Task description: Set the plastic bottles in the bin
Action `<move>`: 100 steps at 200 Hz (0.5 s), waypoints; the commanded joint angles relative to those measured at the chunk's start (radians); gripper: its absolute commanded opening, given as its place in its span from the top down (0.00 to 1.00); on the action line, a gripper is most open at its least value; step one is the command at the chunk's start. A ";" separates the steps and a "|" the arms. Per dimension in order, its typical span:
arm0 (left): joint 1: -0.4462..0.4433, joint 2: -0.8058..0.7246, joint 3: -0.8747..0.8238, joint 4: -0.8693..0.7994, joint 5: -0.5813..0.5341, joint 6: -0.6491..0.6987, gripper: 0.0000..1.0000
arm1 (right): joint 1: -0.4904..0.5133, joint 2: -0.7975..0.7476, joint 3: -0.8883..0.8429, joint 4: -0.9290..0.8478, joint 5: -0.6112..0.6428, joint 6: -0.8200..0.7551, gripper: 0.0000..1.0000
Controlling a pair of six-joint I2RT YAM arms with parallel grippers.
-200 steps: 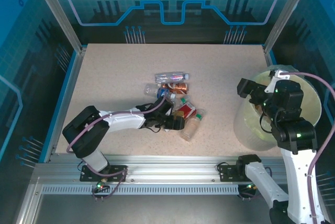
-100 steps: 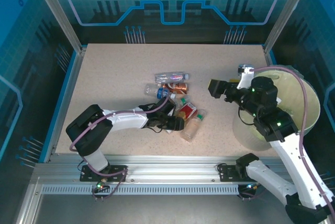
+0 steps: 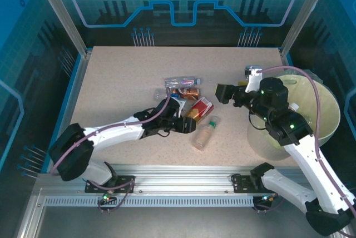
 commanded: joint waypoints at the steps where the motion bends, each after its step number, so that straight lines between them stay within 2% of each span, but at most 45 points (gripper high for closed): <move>1: -0.008 -0.073 -0.024 0.109 0.005 0.049 0.44 | 0.023 0.037 0.030 0.015 -0.039 -0.012 0.00; 28: -0.008 -0.103 -0.005 0.168 0.044 0.050 0.44 | 0.023 0.076 0.051 -0.006 -0.021 0.018 0.00; 79: -0.007 -0.136 0.030 0.280 0.182 0.054 0.45 | 0.023 0.114 0.066 0.010 -0.093 0.054 0.00; 100: -0.008 -0.156 0.025 0.315 0.206 0.064 0.45 | 0.022 0.139 0.086 -0.020 -0.078 0.067 0.00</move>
